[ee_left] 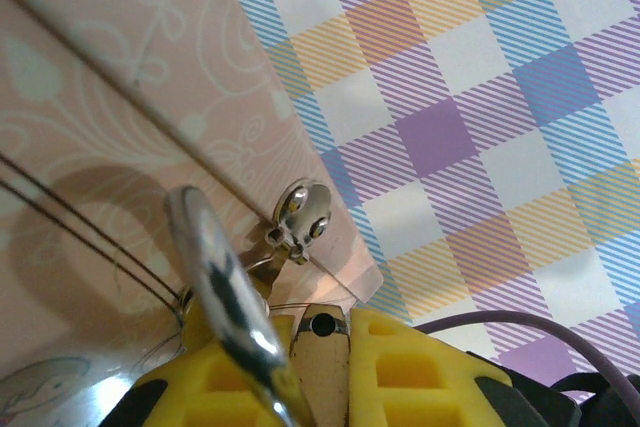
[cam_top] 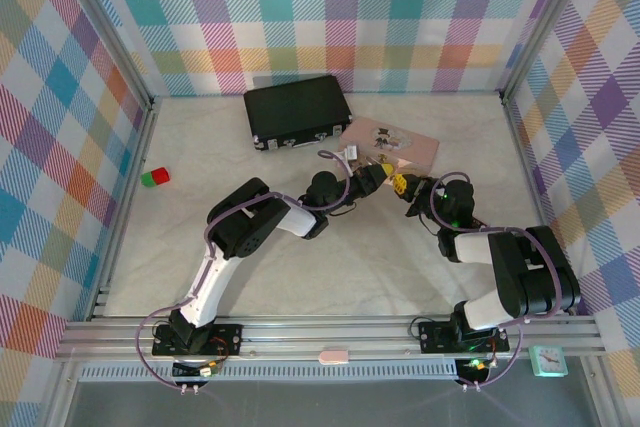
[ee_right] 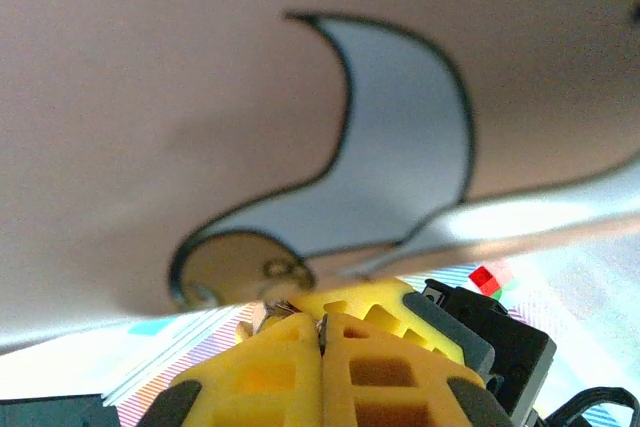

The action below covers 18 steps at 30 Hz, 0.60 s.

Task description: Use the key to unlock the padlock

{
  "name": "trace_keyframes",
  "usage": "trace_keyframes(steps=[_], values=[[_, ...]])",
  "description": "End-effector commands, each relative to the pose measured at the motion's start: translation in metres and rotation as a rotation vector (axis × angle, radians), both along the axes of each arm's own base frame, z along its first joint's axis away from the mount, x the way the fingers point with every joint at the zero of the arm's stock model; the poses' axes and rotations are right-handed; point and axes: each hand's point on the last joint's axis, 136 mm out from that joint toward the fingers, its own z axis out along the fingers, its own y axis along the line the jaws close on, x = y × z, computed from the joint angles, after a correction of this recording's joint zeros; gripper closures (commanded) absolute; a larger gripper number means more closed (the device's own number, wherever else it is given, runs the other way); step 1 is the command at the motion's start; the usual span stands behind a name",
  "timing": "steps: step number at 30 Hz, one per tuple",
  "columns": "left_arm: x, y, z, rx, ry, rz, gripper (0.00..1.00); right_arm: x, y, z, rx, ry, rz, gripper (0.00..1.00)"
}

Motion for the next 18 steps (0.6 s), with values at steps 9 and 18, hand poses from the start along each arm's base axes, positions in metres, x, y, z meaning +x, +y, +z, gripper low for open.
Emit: trace_keyframes(steps=[9,18], values=[[-0.022,-0.007,-0.028,0.162,0.083,-0.069,1.0,-0.013,-0.005,-0.005,-0.569,-0.137,0.219,0.68],[-0.028,-0.001,-0.059,0.292,0.214,-0.059,1.0,-0.036,-0.036,-0.004,-0.98,-0.221,0.277,0.59]])
